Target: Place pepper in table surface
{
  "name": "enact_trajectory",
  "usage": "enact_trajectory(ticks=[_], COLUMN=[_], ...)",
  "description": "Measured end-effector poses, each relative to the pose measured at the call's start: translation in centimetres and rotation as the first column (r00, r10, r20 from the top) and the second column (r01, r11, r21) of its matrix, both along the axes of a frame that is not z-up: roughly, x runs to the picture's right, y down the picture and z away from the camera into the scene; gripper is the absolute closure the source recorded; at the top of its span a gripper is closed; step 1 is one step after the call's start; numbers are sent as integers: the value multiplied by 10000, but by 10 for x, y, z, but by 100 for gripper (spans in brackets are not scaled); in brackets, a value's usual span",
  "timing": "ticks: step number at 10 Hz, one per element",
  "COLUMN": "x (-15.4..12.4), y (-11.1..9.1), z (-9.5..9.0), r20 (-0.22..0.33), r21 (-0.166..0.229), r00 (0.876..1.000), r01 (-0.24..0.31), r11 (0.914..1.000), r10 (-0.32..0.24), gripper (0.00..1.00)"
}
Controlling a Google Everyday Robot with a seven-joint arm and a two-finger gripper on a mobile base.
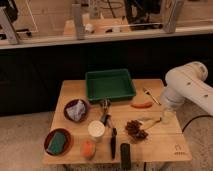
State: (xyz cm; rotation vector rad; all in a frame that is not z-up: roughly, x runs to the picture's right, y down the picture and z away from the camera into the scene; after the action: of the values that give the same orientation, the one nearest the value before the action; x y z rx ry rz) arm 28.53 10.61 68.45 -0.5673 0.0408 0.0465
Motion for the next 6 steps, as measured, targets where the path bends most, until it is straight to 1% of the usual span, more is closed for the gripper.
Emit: enact_trajectory(ticks=[4,5,6], x=[0,1,-1], y=[-1,-5,-12], z=[0,5,11], r20=[15,86,226], r21=[14,125,415], r00=[10000,9997,9994], r01=[-42,-216,-262], r11=[10000,9997,9988], r10=[42,215,253], gripper=[20,20,20])
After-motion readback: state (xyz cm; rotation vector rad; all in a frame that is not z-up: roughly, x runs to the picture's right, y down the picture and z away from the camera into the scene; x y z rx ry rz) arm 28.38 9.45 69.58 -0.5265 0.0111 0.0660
